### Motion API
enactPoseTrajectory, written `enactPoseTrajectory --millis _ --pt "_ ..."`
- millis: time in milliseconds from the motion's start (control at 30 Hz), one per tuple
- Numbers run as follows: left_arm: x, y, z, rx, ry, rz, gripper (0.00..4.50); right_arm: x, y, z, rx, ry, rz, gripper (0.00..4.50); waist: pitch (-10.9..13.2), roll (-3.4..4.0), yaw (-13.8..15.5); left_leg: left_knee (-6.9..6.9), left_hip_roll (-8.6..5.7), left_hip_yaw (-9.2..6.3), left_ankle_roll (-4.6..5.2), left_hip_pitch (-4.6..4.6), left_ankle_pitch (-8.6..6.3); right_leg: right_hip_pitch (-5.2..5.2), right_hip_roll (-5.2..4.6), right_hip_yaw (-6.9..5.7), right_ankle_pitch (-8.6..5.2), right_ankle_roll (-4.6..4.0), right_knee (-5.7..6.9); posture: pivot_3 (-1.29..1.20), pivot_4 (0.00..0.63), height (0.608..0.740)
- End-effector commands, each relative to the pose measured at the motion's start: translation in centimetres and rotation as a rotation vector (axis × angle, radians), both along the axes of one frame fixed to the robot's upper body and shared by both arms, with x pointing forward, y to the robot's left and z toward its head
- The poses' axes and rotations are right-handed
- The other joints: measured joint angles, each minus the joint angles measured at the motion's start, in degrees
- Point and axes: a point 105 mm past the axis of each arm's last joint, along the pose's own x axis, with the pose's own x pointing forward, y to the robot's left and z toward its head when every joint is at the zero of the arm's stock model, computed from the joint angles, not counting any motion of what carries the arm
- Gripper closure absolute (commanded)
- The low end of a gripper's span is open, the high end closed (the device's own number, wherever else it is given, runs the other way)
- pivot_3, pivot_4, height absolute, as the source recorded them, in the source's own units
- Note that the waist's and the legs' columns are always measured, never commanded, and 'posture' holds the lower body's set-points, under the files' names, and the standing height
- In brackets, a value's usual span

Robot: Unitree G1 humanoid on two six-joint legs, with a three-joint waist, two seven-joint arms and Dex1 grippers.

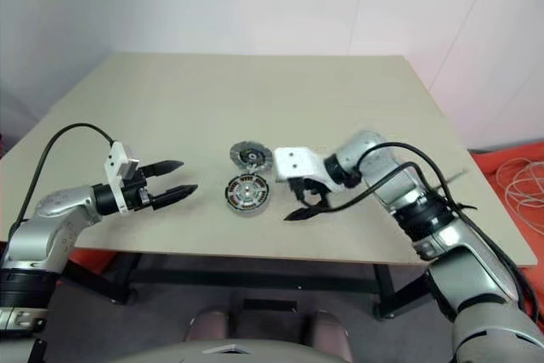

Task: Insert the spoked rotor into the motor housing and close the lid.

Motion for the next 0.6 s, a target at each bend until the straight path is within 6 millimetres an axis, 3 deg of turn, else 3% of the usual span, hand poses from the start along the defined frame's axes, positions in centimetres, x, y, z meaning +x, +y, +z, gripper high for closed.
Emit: enactPoseTrajectory --millis 33,233,333,600 --pt "0.1 0.0 1.7 0.009 -0.061 -0.015 0.0 0.6 1.3 1.1 -0.082 -0.195 0.21 0.03 0.0 -0.01 0.0 0.01 0.0 0.0 0.0 -0.01 0.0 -0.01 0.0 0.0 -0.01 -0.02 0.02 0.0 0.0 0.74" --pt "0.4 0.5 2.1 0.019 -0.085 0.005 0.0 0.7 3.1 0.8 -0.185 -0.324 0.45 0.03 0.0 -0.03 -0.1 0.07 -0.01 -0.02 0.02 -0.12 -0.01 -0.06 -0.01 0.0 0.21 -0.39 0.03 0.0 0.0 0.74" --pt "0.4 0.4 2.2 0.018 -0.089 0.007 0.0 1.2 3.3 -0.3 -0.252 -0.401 0.551 0.03 0.0 -0.04 -0.1 0.07 -0.01 -0.02 0.02 -0.15 -0.01 -0.1 0.0 -0.01 0.21 -0.42 0.03 0.0 0.0 0.74" --pt "0.2 0.3 2.2 0.015 -0.099 0.019 0.0 2.5 3.3 -1.5 -0.319 -0.462 0.622 0.03 0.0 -0.05 -0.4 0.12 -0.01 -0.02 0.02 -0.35 -0.01 -0.31 0.0 0.0 0.22 -0.47 0.13 0.0 0.0 0.74"
